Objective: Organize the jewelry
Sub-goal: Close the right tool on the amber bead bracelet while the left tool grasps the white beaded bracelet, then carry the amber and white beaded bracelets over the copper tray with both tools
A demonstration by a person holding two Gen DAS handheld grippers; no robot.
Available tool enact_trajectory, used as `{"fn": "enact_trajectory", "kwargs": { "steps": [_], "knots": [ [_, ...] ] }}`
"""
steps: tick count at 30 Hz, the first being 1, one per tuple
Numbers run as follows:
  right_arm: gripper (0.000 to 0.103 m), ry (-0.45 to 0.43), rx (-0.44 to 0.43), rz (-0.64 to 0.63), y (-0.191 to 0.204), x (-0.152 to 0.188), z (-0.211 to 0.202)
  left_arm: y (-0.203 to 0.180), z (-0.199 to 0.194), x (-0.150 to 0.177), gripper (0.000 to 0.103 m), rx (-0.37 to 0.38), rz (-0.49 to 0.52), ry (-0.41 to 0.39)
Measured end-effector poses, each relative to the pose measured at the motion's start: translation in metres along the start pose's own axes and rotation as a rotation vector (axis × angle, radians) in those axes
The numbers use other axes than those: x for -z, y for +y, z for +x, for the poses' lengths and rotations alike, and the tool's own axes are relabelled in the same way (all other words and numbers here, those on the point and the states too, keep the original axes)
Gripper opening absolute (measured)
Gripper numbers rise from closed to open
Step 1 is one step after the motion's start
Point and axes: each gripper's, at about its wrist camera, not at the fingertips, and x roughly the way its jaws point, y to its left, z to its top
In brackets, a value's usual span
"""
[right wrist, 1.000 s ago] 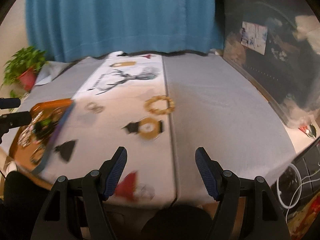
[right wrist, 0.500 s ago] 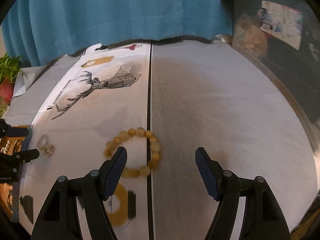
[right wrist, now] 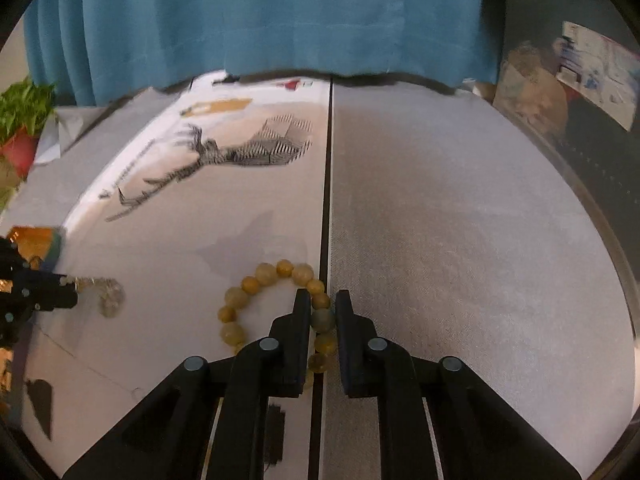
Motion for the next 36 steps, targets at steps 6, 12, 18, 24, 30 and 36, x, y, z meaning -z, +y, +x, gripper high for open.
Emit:
{"fn": "enact_trajectory", "kwargs": {
  "steps": [6,12,18,24,30,36],
  "knots": [
    [0.013,-0.073,-0.004,0.018,0.000,0.001,-0.053,-0.013,-0.052,0.014,0.004,0.024,-0.062,-0.088],
    [0.013,-0.113,-0.008,0.019,0.006,0.013,-0.105,-0.027,-0.104,0.038,0.004,0.030,-0.113,-0.173],
    [0.013,-0.141,-0.005,0.007,0.020,0.036,-0.157,-0.032,-0.144,0.080,0.004,0.021,-0.187,-0.227],
    [0.013,-0.176,-0.032,-0.039,0.049,0.068,-0.213,-0.038,-0.181,0.134,0.004,0.012,-0.256,-0.253],
    [0.013,-0.185,-0.082,-0.102,0.088,0.104,-0.254,-0.048,-0.212,0.192,0.004,-0.006,-0.300,-0.289],
    [0.013,-0.179,-0.136,-0.182,0.127,0.137,-0.284,-0.056,-0.231,0.242,0.004,-0.020,-0.348,-0.311]
  ]
}}
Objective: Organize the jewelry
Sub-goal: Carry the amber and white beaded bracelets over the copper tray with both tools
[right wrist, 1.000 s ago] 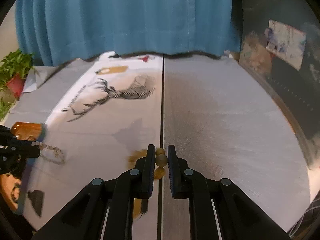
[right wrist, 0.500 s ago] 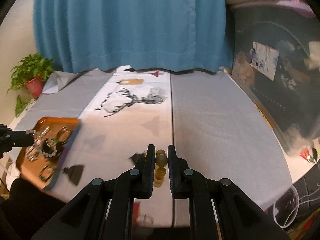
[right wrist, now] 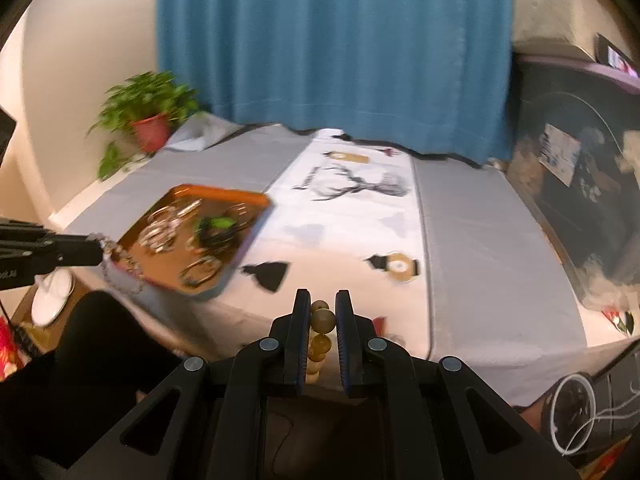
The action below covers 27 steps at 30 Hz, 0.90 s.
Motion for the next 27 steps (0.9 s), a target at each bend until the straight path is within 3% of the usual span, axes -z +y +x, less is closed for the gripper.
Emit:
{"fn": "enact_trajectory", "kwargs": {
  "steps": [13,27],
  "knots": [
    [0.013,0.029,-0.085,-0.088,0.058,0.032,-0.030,0.011,-0.033,0.033,0.004,-0.022,-0.052,-0.052],
    [0.013,0.031,-0.087,-0.100,0.060,0.032,-0.031,0.018,-0.041,0.031,0.004,-0.031,-0.075,-0.077]
  ]
}}
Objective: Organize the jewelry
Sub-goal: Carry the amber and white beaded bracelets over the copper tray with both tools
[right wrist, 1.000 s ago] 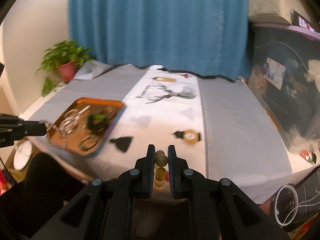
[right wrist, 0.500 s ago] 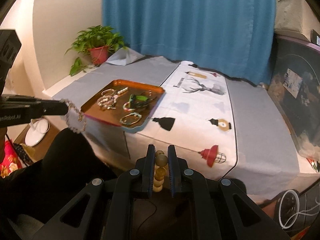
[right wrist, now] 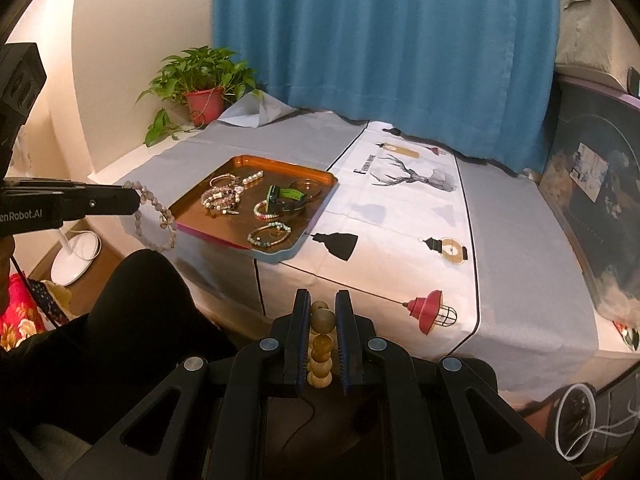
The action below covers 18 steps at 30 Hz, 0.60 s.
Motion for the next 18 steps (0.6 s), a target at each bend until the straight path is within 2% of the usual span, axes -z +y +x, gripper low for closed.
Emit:
{"fn": "enact_trajectory", "kwargs": {
  "steps": [8,18],
  "knots": [
    [0.013,0.019,-0.010,-0.015,0.003,-0.007,0.011,0.017,0.005,0.001,0.004,-0.024,-0.022,0.004],
    [0.013,0.001,-0.041,-0.050,0.014,-0.035,0.036,0.051,0.018,-0.010,0.004,-0.065,-0.068,0.007]
  ]
}}
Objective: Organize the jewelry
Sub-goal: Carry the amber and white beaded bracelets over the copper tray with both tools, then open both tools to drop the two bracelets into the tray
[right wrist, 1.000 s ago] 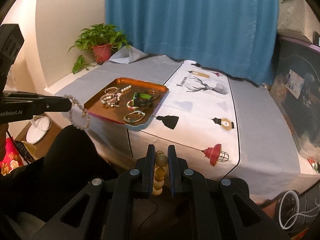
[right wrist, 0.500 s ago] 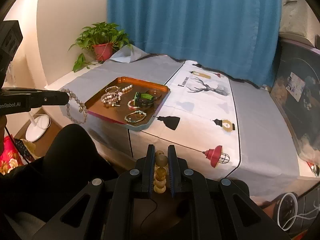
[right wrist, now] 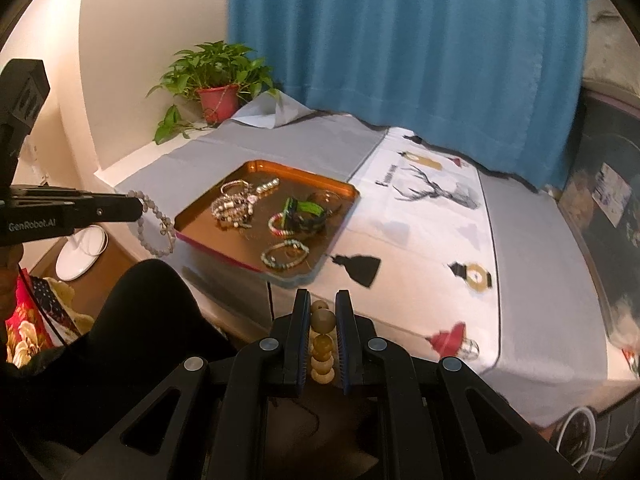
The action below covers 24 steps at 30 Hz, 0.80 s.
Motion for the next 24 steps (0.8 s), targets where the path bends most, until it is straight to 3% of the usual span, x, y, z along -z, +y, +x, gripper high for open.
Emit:
{"fn": "enact_trajectory", "kwargs": {
  "steps": [9,24],
  "knots": [
    [0.013,-0.013,-0.054,-0.028,0.016,-0.042,0.043,0.034,0.023,-0.027,0.004,-0.026,-0.037,0.002],
    [0.013,0.055,-0.163,-0.034,0.045,-0.088,0.166,0.075,0.117,-0.075,0.004,-0.063,-0.036,0.070]
  ]
}}
